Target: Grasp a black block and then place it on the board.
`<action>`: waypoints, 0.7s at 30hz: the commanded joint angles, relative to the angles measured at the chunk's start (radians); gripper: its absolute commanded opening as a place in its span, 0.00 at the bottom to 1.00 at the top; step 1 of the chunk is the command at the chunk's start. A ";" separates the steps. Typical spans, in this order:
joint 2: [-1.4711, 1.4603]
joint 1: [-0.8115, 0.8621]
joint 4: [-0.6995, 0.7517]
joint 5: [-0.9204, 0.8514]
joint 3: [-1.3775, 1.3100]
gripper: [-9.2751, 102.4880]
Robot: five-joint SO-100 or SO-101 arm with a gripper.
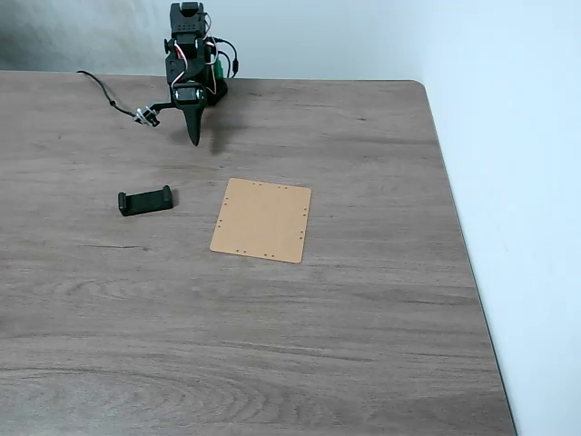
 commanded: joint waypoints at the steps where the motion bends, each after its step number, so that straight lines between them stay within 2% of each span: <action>1: -0.020 0.006 0.031 -0.138 -0.071 0.08; 5: -0.172 0.015 0.074 -0.316 -0.210 0.08; 11: -0.422 0.026 0.046 -0.489 -0.408 0.09; 21: -0.678 0.115 -0.048 -0.920 -0.497 0.18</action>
